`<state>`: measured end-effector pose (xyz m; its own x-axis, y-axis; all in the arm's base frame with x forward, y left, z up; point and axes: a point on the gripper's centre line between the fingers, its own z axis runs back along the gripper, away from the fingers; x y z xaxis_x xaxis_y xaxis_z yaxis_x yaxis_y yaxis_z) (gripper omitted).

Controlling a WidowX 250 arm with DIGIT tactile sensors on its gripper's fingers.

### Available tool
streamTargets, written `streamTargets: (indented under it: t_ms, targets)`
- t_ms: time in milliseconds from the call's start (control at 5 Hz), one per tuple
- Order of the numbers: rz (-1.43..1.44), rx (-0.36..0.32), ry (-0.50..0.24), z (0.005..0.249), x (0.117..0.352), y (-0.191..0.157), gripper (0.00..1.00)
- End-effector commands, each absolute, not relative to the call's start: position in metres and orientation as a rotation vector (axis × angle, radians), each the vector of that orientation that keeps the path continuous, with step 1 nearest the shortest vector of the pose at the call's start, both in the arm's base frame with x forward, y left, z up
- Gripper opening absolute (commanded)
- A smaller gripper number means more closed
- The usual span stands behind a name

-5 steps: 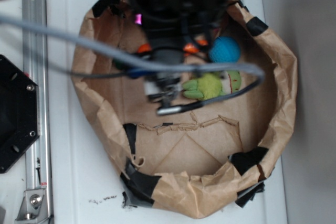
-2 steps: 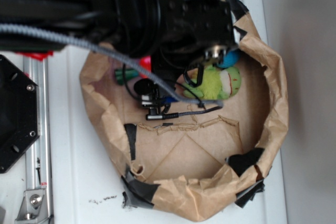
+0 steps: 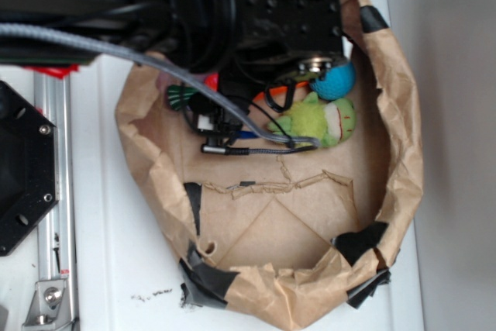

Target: Grab the carrot.

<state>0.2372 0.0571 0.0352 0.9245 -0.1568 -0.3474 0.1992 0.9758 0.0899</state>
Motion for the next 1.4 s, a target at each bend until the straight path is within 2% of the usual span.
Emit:
streamTargets:
  t_ms: [0,200,400,600,800,1000,1200]
  targets:
    - [-0.095,0.078,0.271,0.047,0.238,0.061,0.0]
    - [-0.034,0.017,0.205,0.081,0.239,0.044,0.0]
    - [0.001,-0.114,0.074,0.132,0.241,0.018,0.0]
    - [-0.031,-0.205,0.028,0.184,0.245,0.013,0.0]
    - [-0.033,-0.191,0.026,0.194,0.248,0.011,0.0]
    - [-0.032,-0.159,0.017,0.185,0.241,0.015,0.4]
    - [0.0,-0.08,0.002,0.166,0.234,0.027,1.0]
